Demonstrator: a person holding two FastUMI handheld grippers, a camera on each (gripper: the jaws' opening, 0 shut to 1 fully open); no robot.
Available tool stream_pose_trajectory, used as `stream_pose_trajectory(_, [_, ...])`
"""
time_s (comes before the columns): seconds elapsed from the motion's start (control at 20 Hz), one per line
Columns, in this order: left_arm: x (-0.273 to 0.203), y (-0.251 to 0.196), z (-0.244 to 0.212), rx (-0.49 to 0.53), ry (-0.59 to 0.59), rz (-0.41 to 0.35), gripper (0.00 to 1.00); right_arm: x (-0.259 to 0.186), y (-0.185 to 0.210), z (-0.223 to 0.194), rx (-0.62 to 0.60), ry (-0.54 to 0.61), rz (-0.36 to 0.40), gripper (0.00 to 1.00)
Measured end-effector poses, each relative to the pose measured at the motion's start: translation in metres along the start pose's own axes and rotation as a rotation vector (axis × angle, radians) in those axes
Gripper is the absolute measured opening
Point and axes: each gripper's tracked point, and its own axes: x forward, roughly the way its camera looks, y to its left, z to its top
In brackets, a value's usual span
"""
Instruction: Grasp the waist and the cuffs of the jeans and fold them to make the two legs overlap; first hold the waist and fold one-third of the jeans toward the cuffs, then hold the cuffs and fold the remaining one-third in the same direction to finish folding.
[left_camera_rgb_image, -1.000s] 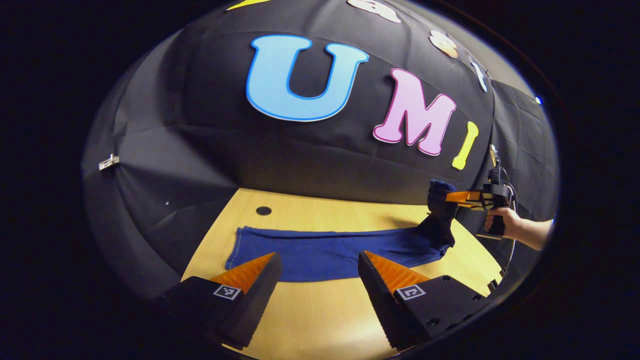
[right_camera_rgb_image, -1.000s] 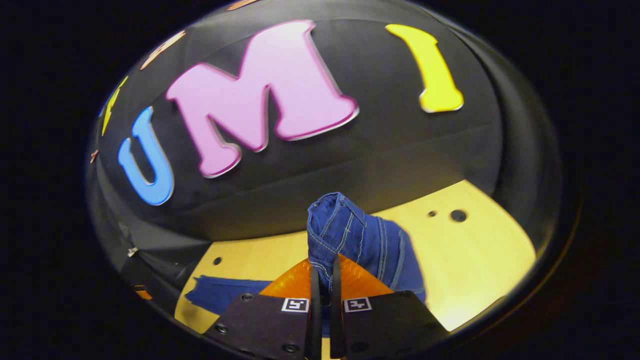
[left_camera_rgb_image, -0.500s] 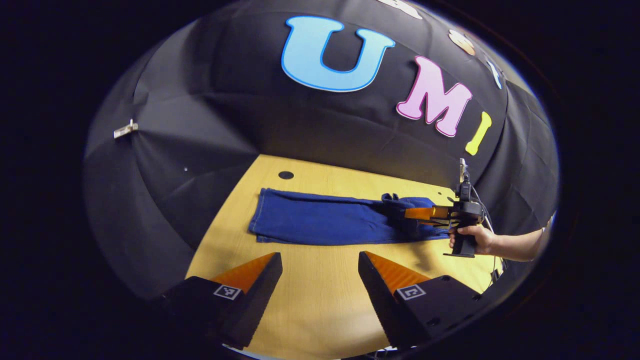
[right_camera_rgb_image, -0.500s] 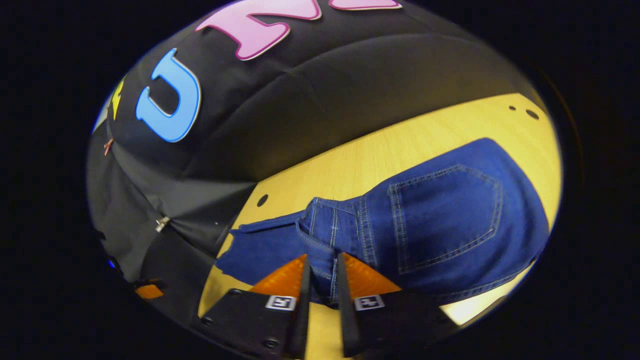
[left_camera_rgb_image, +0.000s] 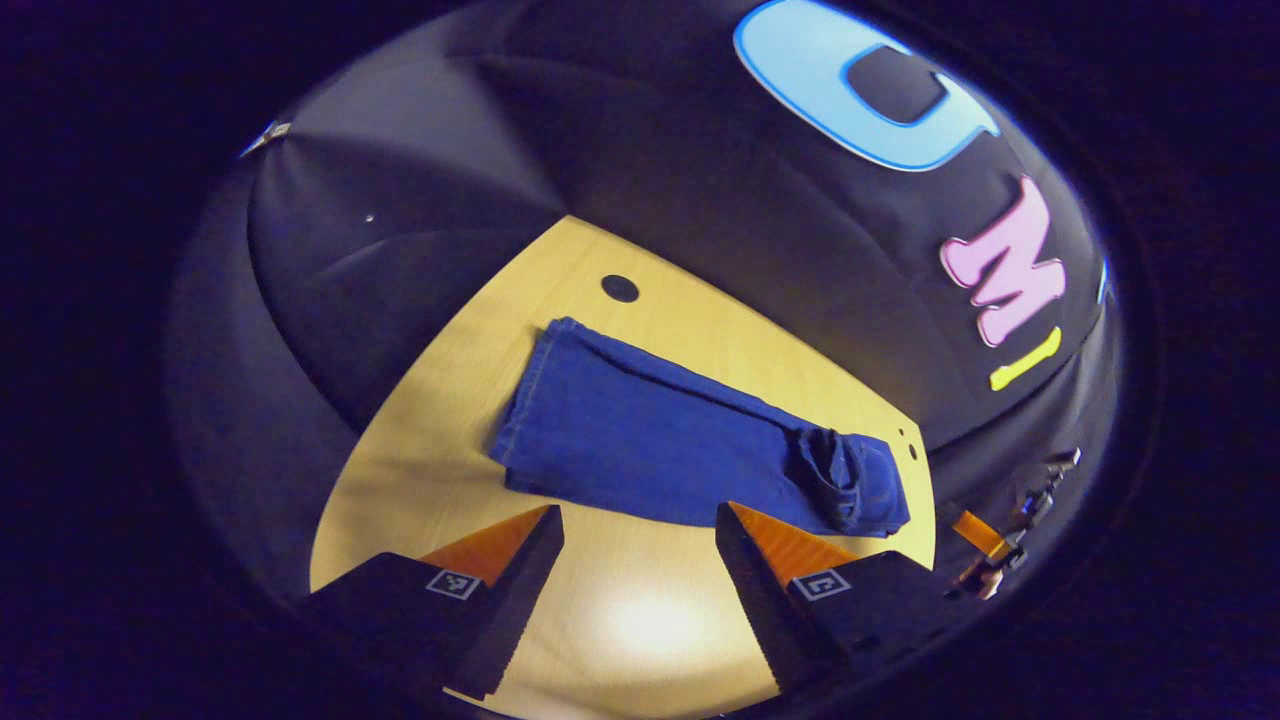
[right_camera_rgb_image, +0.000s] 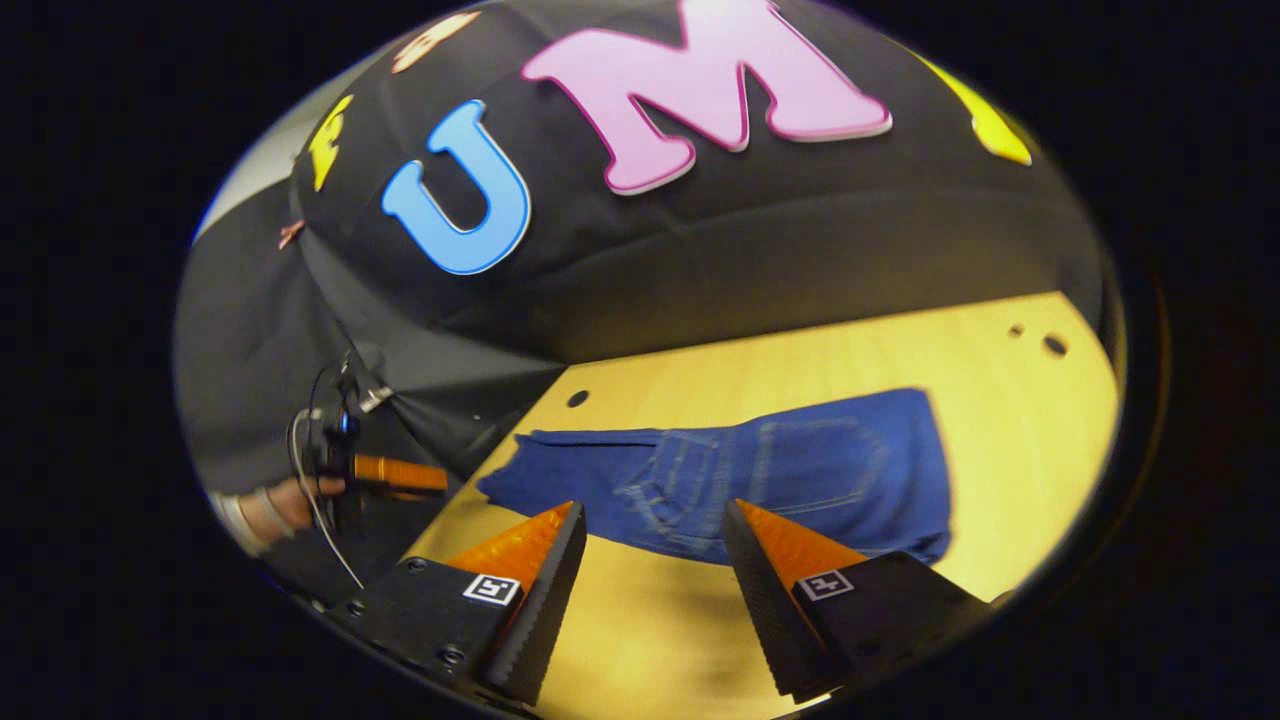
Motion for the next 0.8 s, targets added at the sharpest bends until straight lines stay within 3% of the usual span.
stream_pose_trajectory(0.15, [0.036,0.031,0.020,0.043,0.133,0.095,0.98,-0.046,-0.027,-0.013,0.032,-0.003,-0.081,0.84])
stream_pose_trajectory(0.35, [0.068,0.055,0.007,0.098,0.326,0.216,0.96,-0.082,-0.076,-0.041,0.064,0.028,-0.229,0.85])
stream_pose_trajectory(0.5, [0.082,0.056,-0.014,0.094,0.427,0.250,0.98,-0.089,-0.084,-0.045,0.083,0.034,-0.271,0.84])
stream_pose_trajectory(0.65, [0.086,0.063,-0.022,0.194,0.523,0.326,0.97,-0.083,-0.079,-0.036,0.084,0.030,-0.273,0.85])
stream_pose_trajectory(0.8, [0.089,0.059,-0.015,0.267,0.514,0.335,0.97,-0.087,-0.079,-0.037,0.084,0.030,-0.264,0.85])
